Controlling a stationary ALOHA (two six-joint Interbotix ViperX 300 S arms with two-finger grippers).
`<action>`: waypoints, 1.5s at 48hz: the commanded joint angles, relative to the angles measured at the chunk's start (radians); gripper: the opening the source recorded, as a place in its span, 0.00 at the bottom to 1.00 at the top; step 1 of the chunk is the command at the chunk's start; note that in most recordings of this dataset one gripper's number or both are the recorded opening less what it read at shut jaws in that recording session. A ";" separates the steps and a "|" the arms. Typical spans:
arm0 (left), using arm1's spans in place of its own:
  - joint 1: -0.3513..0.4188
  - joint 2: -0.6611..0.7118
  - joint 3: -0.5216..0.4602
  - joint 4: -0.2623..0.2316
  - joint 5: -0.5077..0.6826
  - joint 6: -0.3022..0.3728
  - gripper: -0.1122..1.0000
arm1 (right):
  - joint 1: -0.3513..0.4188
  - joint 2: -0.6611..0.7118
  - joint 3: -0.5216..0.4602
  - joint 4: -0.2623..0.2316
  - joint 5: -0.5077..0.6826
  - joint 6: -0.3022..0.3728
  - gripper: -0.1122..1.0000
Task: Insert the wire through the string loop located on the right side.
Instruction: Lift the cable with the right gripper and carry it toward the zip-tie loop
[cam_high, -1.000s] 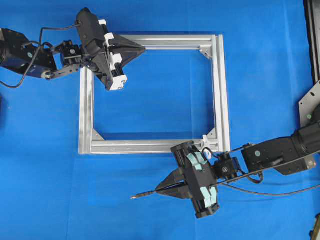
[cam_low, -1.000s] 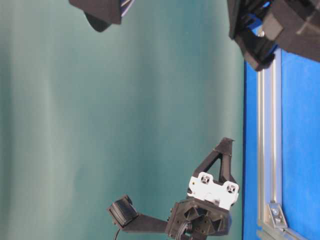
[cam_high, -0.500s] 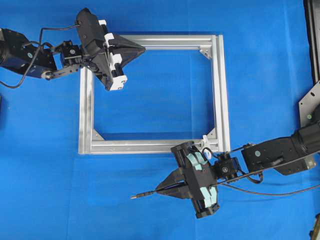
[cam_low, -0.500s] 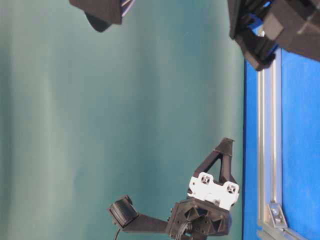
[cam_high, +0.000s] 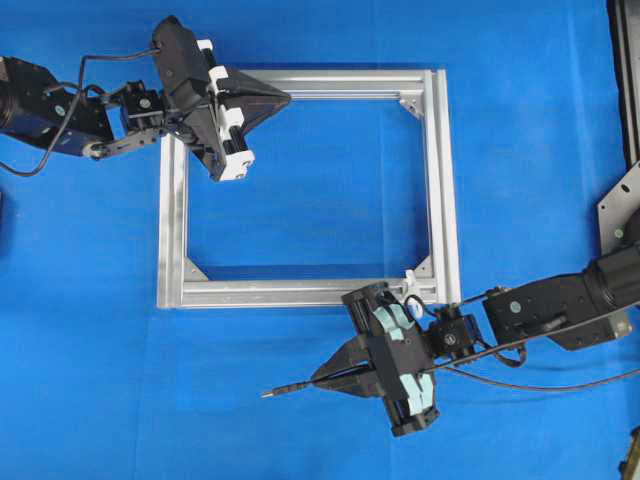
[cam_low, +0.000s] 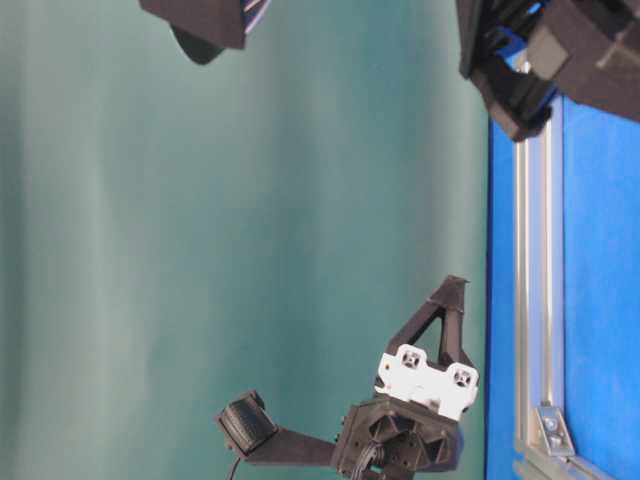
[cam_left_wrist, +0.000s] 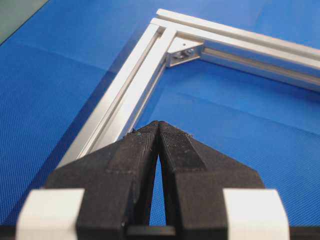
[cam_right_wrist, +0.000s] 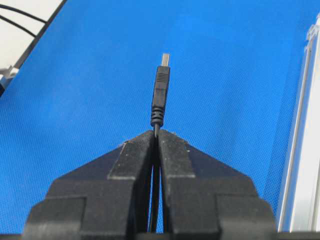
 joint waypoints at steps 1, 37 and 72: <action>0.002 -0.032 -0.008 0.002 -0.005 0.000 0.10 | 0.003 -0.031 -0.017 -0.002 -0.003 -0.002 0.07; 0.002 -0.032 -0.006 0.003 -0.005 -0.002 0.10 | 0.017 -0.051 0.011 0.006 -0.003 0.003 0.08; 0.002 -0.032 -0.009 0.003 -0.005 -0.009 0.10 | 0.097 -0.434 0.460 0.138 -0.014 0.008 0.08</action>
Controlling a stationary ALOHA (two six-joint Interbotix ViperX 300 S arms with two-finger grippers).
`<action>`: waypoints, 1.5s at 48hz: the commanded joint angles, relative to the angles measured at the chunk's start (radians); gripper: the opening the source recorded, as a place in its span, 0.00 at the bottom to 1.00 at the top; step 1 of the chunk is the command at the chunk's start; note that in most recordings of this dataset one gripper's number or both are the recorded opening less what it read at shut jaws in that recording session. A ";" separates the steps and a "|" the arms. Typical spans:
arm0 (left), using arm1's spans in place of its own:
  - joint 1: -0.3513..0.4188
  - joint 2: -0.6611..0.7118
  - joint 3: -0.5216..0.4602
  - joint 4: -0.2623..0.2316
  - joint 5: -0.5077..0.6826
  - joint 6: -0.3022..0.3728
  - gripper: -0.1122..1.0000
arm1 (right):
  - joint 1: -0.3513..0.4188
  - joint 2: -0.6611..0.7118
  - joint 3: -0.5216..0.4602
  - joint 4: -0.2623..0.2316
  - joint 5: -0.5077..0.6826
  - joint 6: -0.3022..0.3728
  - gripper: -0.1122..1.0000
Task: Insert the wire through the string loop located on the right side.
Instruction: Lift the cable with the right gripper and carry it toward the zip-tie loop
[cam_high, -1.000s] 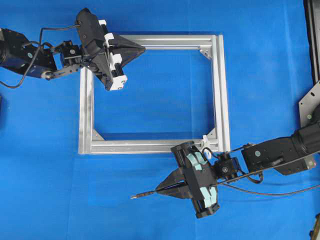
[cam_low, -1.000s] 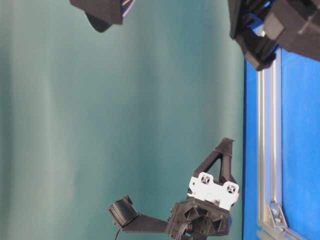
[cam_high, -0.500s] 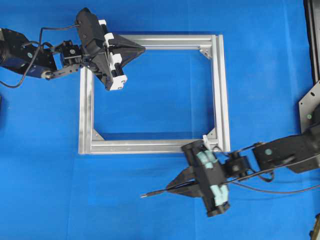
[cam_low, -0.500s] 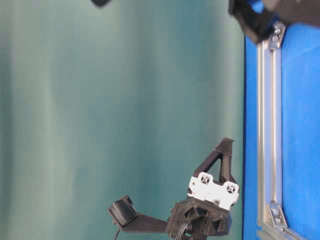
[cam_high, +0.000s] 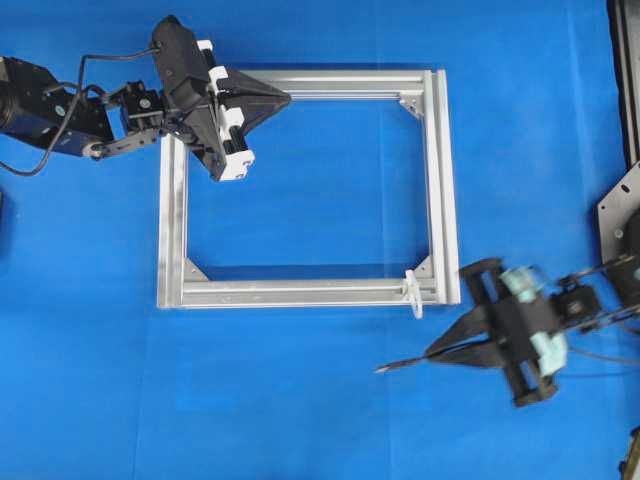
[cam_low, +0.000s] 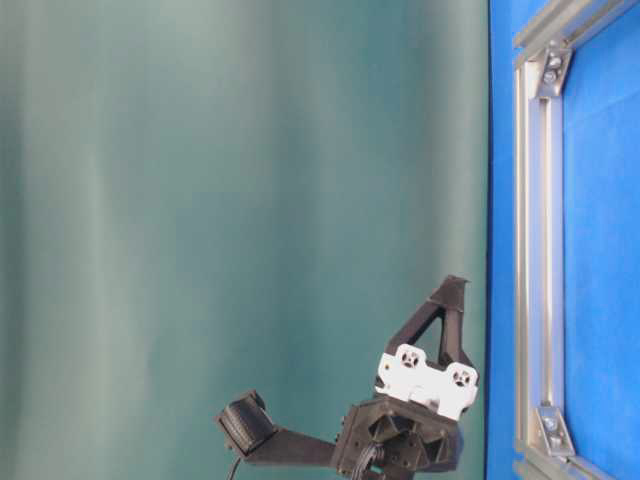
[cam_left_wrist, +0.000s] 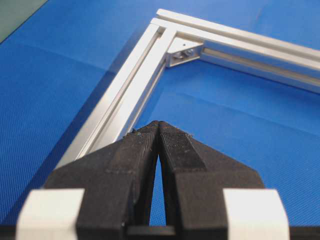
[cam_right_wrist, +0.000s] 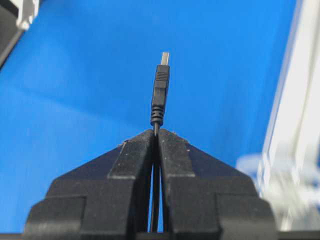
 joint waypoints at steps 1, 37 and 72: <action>0.002 -0.032 -0.009 0.002 -0.005 -0.003 0.10 | 0.005 -0.075 0.044 0.015 -0.006 0.002 0.08; 0.000 -0.032 -0.012 0.002 -0.009 -0.005 0.10 | 0.006 -0.278 0.186 0.014 0.052 -0.014 0.08; -0.002 -0.032 -0.009 0.002 -0.009 -0.005 0.10 | -0.166 -0.279 0.221 0.014 0.023 -0.044 0.07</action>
